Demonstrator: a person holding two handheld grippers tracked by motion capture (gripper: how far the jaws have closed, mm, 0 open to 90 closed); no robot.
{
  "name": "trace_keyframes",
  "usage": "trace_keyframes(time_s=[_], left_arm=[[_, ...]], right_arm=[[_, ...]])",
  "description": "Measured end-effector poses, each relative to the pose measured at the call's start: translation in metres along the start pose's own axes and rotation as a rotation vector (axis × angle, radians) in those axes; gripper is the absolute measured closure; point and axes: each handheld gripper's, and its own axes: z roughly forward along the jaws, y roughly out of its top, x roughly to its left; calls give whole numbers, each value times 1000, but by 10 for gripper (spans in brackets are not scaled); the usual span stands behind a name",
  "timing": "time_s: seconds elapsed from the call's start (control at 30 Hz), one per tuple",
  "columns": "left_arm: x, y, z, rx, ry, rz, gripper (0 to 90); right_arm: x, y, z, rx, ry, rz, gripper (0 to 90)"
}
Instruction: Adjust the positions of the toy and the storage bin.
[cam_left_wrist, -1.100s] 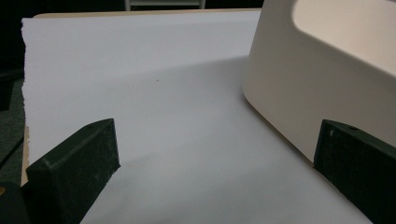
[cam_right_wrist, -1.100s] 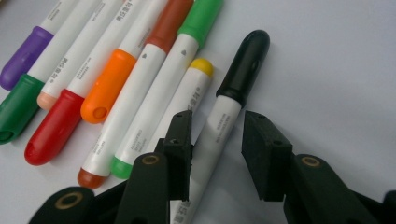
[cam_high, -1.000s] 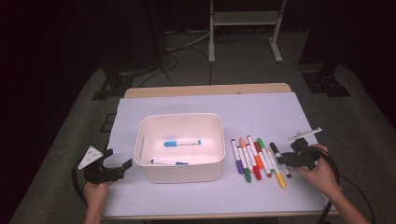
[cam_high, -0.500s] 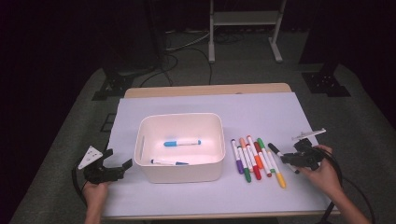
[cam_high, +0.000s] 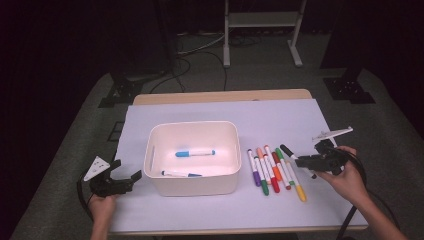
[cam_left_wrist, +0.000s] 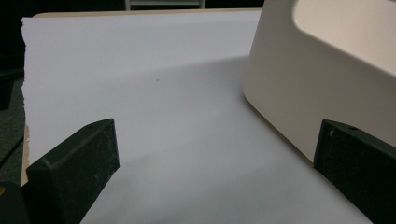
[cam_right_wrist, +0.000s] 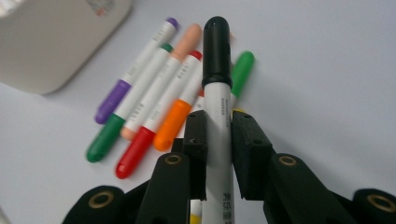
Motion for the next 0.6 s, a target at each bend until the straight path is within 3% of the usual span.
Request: trace_keyframes(time_s=[0.37, 0.6], left_arm=[[0, 0, 0, -3, -3, -4, 0], [0, 0, 0, -2, -6, -5, 0]], right_arm=[[39, 44, -18, -31, 87, -81, 758], [71, 75, -28, -40, 131, -167, 758]])
